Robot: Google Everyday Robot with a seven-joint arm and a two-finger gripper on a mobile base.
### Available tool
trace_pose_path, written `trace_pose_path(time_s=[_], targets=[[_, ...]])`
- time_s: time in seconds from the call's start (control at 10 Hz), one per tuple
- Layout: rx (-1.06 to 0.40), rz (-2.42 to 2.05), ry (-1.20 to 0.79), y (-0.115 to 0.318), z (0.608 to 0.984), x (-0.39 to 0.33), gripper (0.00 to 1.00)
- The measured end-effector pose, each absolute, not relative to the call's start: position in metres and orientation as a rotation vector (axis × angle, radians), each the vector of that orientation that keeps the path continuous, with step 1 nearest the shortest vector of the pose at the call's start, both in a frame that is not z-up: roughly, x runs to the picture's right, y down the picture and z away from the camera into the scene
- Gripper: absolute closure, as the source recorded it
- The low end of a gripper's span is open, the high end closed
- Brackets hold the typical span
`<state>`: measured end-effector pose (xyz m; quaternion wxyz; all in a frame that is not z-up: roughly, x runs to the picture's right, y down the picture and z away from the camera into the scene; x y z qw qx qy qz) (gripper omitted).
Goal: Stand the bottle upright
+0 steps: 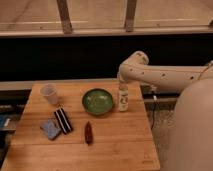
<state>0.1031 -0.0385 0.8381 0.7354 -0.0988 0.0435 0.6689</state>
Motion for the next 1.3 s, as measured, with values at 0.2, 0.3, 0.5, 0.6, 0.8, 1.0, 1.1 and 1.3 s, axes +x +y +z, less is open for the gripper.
trace_pose_path(time_s=[0.2,0.3,0.5,0.6,0.8,1.0,1.1,1.3], targets=[[-0.214,1.473,0.101,-0.033,0.835,0.104,0.44],[-0.21,1.473,0.102,-0.032,0.832,0.105,0.38],[-0.202,1.472,0.102,-0.028,0.825,0.105,0.37],[-0.198,1.472,0.101,-0.026,0.823,0.106,0.37],[-0.19,1.473,0.098,-0.023,0.817,0.106,0.37],[-0.19,1.475,0.097,-0.021,0.815,0.107,0.37],[-0.196,1.473,0.091,-0.021,0.814,0.107,0.37],[-0.208,1.46,0.081,-0.02,0.814,0.106,0.37]])
